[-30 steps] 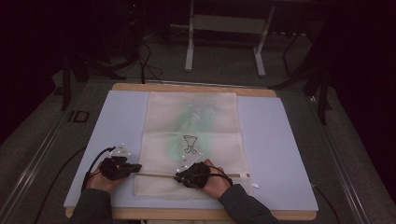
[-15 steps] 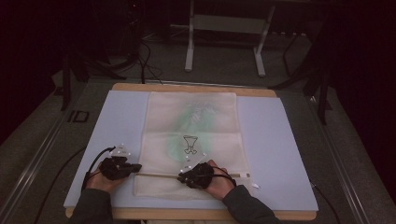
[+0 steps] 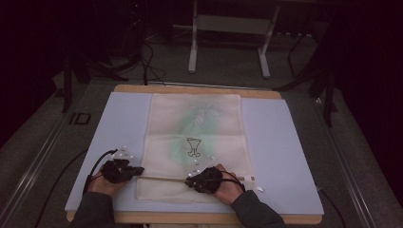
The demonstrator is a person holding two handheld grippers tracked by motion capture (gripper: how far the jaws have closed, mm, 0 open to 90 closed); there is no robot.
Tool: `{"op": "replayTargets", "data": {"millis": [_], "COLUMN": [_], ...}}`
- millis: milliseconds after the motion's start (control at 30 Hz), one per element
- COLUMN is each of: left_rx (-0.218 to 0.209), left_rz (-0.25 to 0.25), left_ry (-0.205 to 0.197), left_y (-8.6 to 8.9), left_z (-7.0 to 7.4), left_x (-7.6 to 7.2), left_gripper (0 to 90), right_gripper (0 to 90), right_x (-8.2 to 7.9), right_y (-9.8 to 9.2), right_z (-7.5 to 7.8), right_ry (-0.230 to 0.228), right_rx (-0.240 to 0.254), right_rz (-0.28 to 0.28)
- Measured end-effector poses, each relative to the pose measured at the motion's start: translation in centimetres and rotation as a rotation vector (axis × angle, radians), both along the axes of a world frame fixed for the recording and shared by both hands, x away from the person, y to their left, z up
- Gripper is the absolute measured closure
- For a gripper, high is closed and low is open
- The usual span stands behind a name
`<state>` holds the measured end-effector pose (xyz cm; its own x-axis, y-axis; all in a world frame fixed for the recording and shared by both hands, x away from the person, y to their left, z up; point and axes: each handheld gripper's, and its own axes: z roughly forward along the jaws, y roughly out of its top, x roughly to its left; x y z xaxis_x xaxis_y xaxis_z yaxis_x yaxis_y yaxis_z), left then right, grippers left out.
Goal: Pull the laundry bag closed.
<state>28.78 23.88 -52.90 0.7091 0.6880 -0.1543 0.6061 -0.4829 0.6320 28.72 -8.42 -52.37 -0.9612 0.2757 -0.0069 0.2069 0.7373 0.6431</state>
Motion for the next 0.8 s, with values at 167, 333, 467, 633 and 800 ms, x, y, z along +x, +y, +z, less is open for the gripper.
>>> {"op": "replayTargets", "data": {"millis": [167,333,467,633,800], "left_rx": [-0.001,-0.001,0.000,0.000,0.000], "left_rz": [0.002,0.002,0.001,0.002,0.001], "left_ry": [0.000,0.000,0.000,0.000,0.000], "left_y": [0.0,0.0,0.0,0.0,0.0], "left_z": [0.0,0.0,0.0,0.0,0.0], "left_x": [0.0,0.0,0.0,0.0,0.0], "left_gripper": [89.7,89.8,89.8,89.7,89.8], "right_gripper": [82.2,82.2,82.2,82.2,82.2], "right_x": [0.0,0.0,0.0,-0.1,-0.1], "right_y": [-0.7,-1.3,-1.5,-1.8,-2.2], "right_z": [0.0,0.0,0.0,0.0,0.1], "right_ry": [0.000,0.004,0.003,0.003,0.003], "right_rx": [0.008,0.010,0.010,0.010,0.009], "right_rz": [-0.009,-0.019,-0.021,-0.024,-0.027]}}
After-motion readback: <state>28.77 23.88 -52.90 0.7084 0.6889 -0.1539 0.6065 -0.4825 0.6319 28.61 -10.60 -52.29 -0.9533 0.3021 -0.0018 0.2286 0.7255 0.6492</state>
